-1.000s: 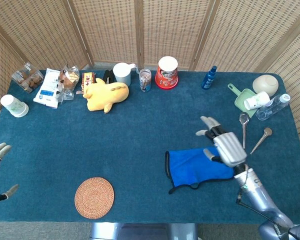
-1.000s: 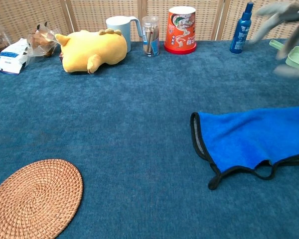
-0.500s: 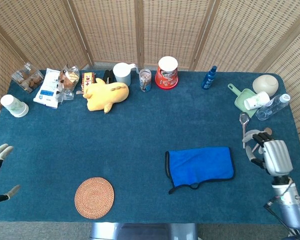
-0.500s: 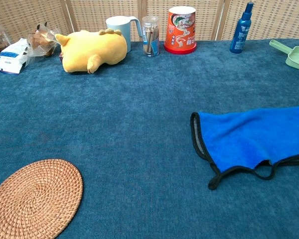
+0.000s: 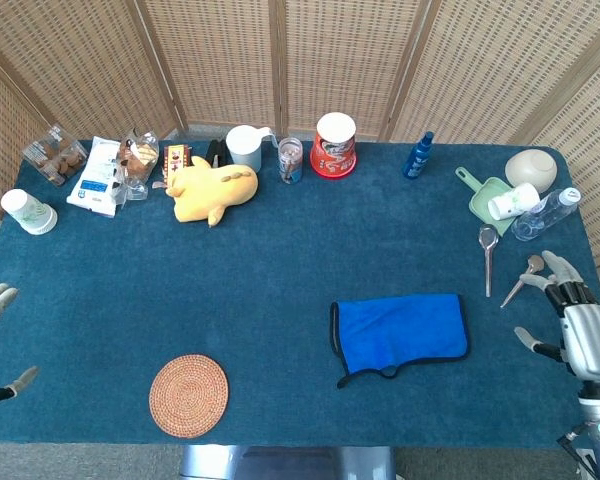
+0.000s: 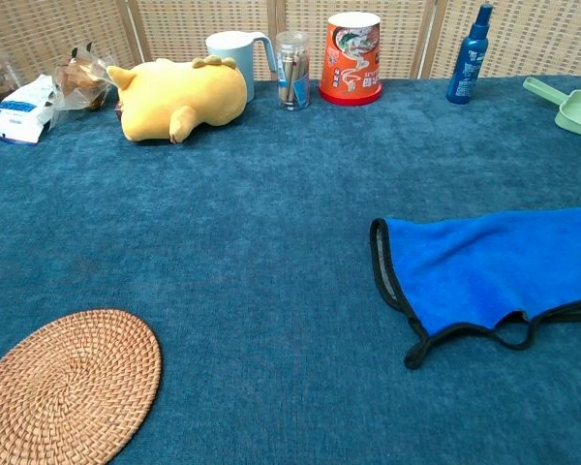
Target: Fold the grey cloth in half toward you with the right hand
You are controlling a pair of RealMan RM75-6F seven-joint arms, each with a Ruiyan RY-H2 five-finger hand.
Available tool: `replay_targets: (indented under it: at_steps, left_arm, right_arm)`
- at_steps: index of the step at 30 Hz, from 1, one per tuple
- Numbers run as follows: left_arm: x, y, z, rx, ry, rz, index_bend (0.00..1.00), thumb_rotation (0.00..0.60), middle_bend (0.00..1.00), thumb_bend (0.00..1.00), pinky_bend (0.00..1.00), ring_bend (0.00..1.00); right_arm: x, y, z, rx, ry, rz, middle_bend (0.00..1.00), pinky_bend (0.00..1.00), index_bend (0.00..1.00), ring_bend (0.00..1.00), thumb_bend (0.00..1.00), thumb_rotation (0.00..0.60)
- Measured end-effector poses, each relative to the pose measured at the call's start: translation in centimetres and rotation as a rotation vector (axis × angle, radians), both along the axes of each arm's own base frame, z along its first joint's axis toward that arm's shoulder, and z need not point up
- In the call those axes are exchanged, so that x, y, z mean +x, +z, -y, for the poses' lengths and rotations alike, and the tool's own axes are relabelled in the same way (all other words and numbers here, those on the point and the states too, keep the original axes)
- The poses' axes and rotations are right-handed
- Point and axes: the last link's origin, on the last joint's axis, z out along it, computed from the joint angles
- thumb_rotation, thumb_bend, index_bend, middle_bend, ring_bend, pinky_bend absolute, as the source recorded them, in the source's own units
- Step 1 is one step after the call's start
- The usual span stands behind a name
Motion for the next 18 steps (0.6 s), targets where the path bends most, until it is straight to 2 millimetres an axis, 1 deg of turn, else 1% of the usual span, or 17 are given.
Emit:
replay_targets:
  at_steps: [3, 10, 18]
  left_arm:
    - [-0.2, 0.0, 0.1, -0.001, 0.007, -0.005, 0.0, 0.6, 0.0, 0.28, 0.0, 0.0]
    - [-0.5, 0.5, 0.1, 0.019, 0.011, -0.009, 0.0, 0.6, 0.0, 0.28, 0.0, 0.0]
    - [-1.2, 0.9, 0.5, 0.02, 0.018, -0.025, 0.0, 0.6, 0.0, 0.28, 0.0, 0.0]
  right_arm:
    - [-0.1, 0.1, -0.6, -0.003, -0.008, 0.0, 0.07, 0.27, 0.26, 0.0, 0.05, 0.6]
    - [0.0, 0.0, -0.7, 0.006, -0.018, 0.001, 0.08, 0.27, 0.27, 0.0, 0.05, 0.6]
    - [0.2, -0.7, -0.7, 0.027, -0.024, -0.005, 0.09, 0.27, 0.27, 0.0, 0.05, 0.6]
